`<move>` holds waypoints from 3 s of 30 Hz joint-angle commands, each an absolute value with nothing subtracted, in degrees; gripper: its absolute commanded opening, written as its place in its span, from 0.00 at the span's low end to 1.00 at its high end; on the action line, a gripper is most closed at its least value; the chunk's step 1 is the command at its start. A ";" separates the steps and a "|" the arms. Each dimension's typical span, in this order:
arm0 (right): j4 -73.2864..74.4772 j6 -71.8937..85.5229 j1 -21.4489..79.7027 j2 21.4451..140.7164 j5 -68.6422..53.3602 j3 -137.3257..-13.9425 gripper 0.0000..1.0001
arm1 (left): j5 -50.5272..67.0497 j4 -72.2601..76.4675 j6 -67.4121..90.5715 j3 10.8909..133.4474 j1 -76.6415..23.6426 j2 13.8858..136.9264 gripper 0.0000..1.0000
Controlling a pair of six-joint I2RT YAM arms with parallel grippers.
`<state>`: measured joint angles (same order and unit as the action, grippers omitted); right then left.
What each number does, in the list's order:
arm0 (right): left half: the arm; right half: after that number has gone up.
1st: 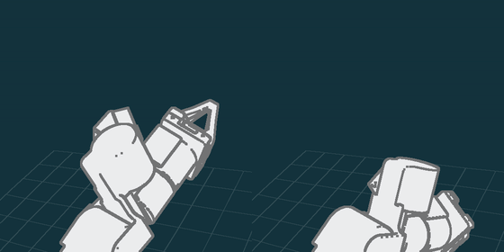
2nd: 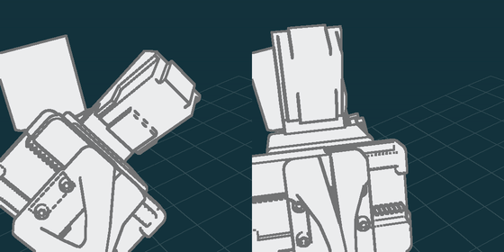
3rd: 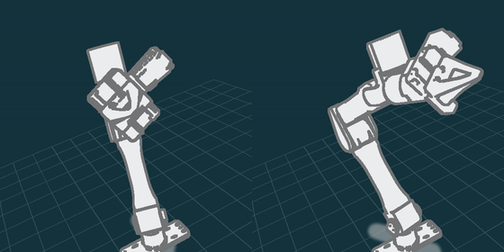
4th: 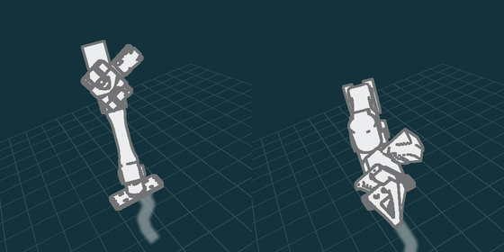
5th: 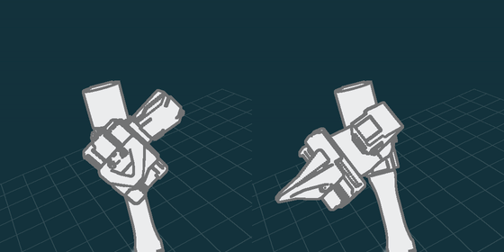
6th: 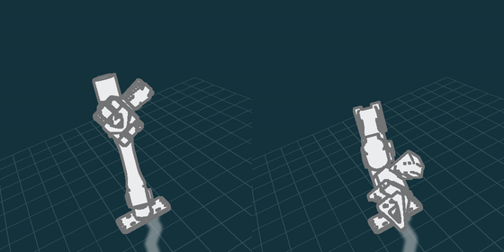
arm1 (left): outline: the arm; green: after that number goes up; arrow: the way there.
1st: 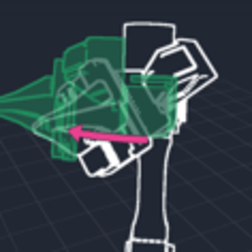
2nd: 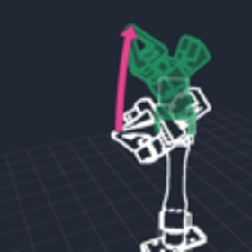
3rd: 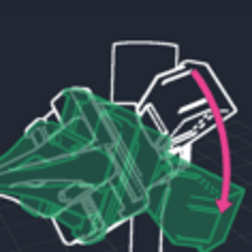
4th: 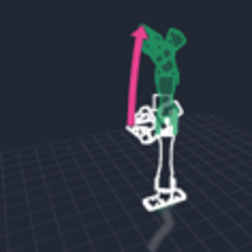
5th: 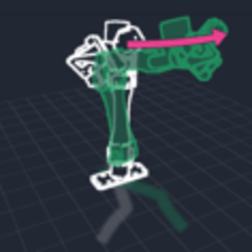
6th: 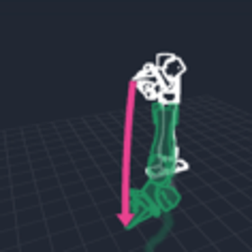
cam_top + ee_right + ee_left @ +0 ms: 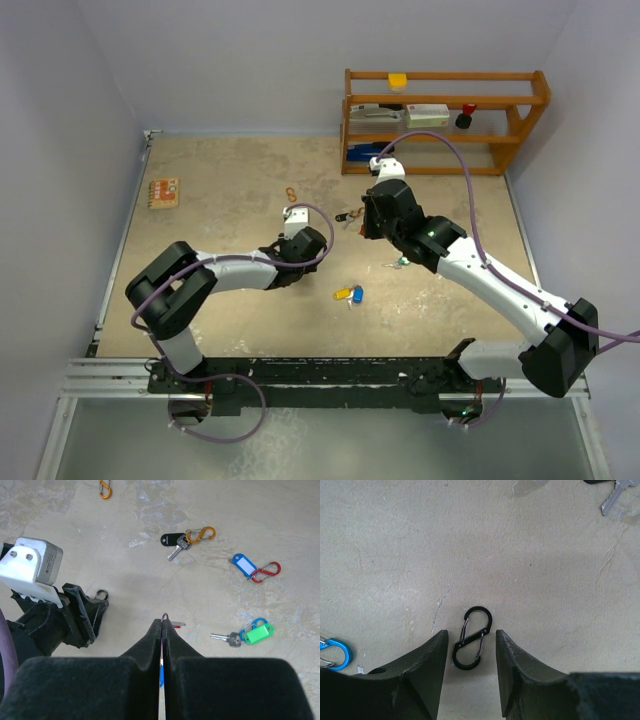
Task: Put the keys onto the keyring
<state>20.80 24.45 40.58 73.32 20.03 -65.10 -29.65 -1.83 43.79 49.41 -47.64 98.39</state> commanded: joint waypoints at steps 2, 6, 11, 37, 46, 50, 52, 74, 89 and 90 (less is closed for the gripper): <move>20.19 24.61 40.29 71.54 20.18 -64.77 0.00 | -30.85 0.10 42.80 51.61 -47.99 99.14 0.39; 20.22 24.61 40.19 71.63 20.21 -64.84 0.00 | -30.85 -0.67 42.73 52.10 -48.05 99.73 0.37; 20.23 24.52 40.25 71.63 20.16 -64.78 0.00 | -30.96 -2.32 42.71 52.50 -48.15 99.93 0.33; 19.95 24.52 40.25 72.33 19.35 -64.87 0.00 | -32.91 -5.09 41.68 52.65 -49.37 101.77 0.00; 19.99 24.12 40.22 72.45 18.87 -64.69 0.00 | -34.61 -6.03 41.29 53.81 -49.37 99.13 0.00; 19.52 23.48 40.24 72.90 17.57 -64.54 0.00 | -36.84 -6.64 39.78 56.00 -49.38 93.29 0.00; 18.47 22.80 40.21 73.03 16.36 -63.98 0.00 | -37.25 -6.70 38.97 57.65 -49.34 90.42 0.00; 1.15 15.30 40.24 71.77 3.46 -55.08 0.00 | -25.84 -5.56 35.43 64.90 -49.31 85.11 0.00; -1.96 14.97 40.25 70.02 2.78 -52.93 0.00 | -18.63 -0.64 35.23 60.97 -49.30 83.89 0.00; -2.28 14.87 40.21 69.97 2.87 -52.63 0.00 | -18.41 -0.52 35.08 60.87 -49.35 83.79 0.00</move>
<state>1.39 15.99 40.42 71.90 3.27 -53.71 -20.38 -4.32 36.32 61.04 -49.21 86.48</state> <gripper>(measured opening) 0.005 0.019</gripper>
